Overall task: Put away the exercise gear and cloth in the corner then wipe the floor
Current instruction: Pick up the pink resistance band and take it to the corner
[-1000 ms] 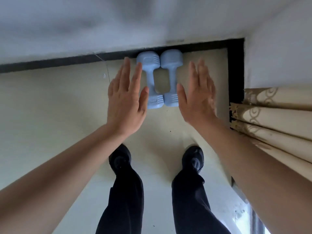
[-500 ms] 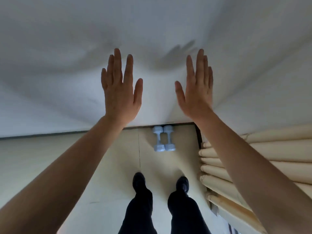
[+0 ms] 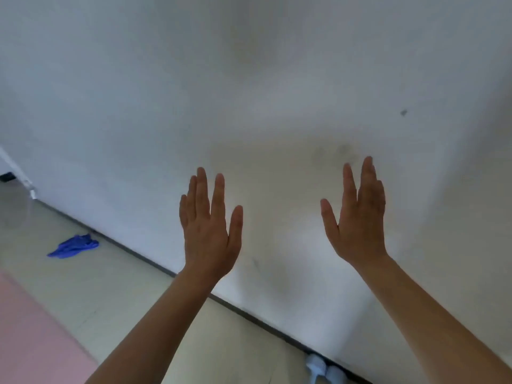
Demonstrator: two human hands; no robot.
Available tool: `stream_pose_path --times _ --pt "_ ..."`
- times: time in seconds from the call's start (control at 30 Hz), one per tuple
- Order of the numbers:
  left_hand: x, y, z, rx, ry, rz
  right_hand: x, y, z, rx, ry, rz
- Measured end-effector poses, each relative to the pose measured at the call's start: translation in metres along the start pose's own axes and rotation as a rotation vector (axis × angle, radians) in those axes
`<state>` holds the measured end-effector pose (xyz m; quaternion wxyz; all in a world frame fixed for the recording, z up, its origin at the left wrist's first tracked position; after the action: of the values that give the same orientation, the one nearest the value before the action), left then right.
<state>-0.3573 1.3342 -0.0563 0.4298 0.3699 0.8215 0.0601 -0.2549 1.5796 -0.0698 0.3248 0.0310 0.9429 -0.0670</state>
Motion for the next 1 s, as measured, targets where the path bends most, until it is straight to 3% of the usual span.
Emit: stream_pose_path --times 0.17,0.43,0.73,1.0 --pt "-0.082 -0.053 0.046 -0.158 0.111 -0.217 0.047 -0.09 -0.005 -0.152 -0.06 -0.257" --pt "-0.28 -0.144 0.11 -0.4 0.257 -0.604 0.045 -0.326 -0.007 -0.401 -0.1 -0.622" --pt "-0.445 -0.283 0.248 -0.643 0.233 -0.775 0.012 -0.582 0.034 -0.672 -0.122 -0.721" --pt "-0.59 -0.413 0.352 -0.735 0.169 -0.854 0.009 -0.831 0.104 -0.8 -0.231 -0.756"
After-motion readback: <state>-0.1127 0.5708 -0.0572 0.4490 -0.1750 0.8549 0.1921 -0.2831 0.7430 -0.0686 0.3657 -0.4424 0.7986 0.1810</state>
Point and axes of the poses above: each hand's wrist, its own z-axis away from the middle knuckle, its own x-axis out of the palm, y = z × x, the point moved 7 cm from there along -z, towards the middle knuckle, and after that the axes turned 11 degrees about -x, right-handed, at the moved point
